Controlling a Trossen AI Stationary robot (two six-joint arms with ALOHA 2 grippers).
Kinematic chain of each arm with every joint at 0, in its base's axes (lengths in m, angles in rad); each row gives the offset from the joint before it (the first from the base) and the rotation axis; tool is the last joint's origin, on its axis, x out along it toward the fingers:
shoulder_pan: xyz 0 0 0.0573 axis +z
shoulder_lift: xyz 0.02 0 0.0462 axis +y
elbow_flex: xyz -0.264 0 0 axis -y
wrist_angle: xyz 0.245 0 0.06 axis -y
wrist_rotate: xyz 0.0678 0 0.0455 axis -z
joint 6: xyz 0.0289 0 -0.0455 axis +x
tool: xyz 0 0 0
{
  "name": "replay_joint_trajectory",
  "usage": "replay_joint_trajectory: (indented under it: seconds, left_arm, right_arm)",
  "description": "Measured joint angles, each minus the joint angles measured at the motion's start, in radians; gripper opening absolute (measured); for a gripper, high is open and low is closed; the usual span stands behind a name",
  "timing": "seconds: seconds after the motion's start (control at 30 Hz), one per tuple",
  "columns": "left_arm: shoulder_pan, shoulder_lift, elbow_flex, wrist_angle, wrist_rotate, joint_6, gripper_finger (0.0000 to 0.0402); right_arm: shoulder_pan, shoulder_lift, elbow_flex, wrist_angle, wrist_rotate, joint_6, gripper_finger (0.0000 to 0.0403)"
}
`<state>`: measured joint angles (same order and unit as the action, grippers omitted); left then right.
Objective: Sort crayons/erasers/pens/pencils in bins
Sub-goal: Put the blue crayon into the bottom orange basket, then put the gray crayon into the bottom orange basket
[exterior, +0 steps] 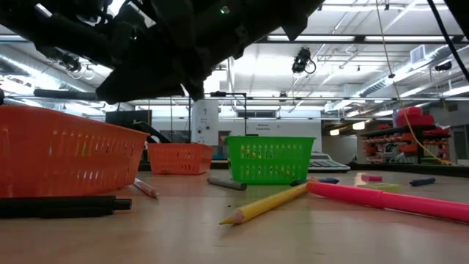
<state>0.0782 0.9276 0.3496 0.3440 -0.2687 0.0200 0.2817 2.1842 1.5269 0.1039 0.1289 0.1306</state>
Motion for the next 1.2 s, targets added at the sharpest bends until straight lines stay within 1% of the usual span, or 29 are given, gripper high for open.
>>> replay_joint_trajectory:
  seconds: [0.13,0.2,0.43,0.53,0.63,0.73,0.8,0.9,1.1,1.2]
  left_arm:
    - [0.01,0.0,0.0,0.006,0.0,0.0,0.0107]
    - [0.01,0.0,0.0,0.013,0.0,0.001,0.0107]
    - [0.01,0.0,0.0,0.046,0.0,0.007,0.0107]
    - [0.01,0.0,0.0,0.047,0.0,0.007,0.0107]
    - [0.01,0.0,0.0,0.047,0.0,0.007,0.0107]
    - [0.01,0.0,0.0,0.052,0.0,0.003,0.0107]
    - [0.01,0.0,0.0,0.058,0.0,0.007,0.0107]
    - [0.01,0.0,0.0,0.062,0.0,0.01,0.0107]
    - [0.007,0.0,0.0,0.064,0.0,0.01,0.0107]
    - [0.007,0.0,0.0,0.064,0.0,0.009,0.0107]
  right_arm:
    - [-0.001,0.004,0.0,-0.001,-0.001,-0.002,0.0044]
    - [-0.001,0.005,0.0,-0.001,-0.014,-0.003,0.0053]
    - [-0.001,0.005,0.0,-0.001,-0.008,0.0,0.0112]
    - [0.0,0.005,0.0,-0.001,-0.007,0.0,0.0128]
    - [0.0,0.004,0.0,-0.012,-0.006,0.042,0.0133]
    - [0.002,-0.018,-0.001,-0.088,-0.002,0.126,0.0132]
    - [0.007,-0.032,-0.001,-0.17,0.02,0.189,0.0129]
    - [0.027,-0.031,-0.001,-0.25,0.087,0.278,0.0126]
    - [0.106,-0.035,-0.001,-0.304,0.23,0.35,0.0124]
    - [0.141,-0.04,-0.001,-0.298,0.284,0.388,0.0124]
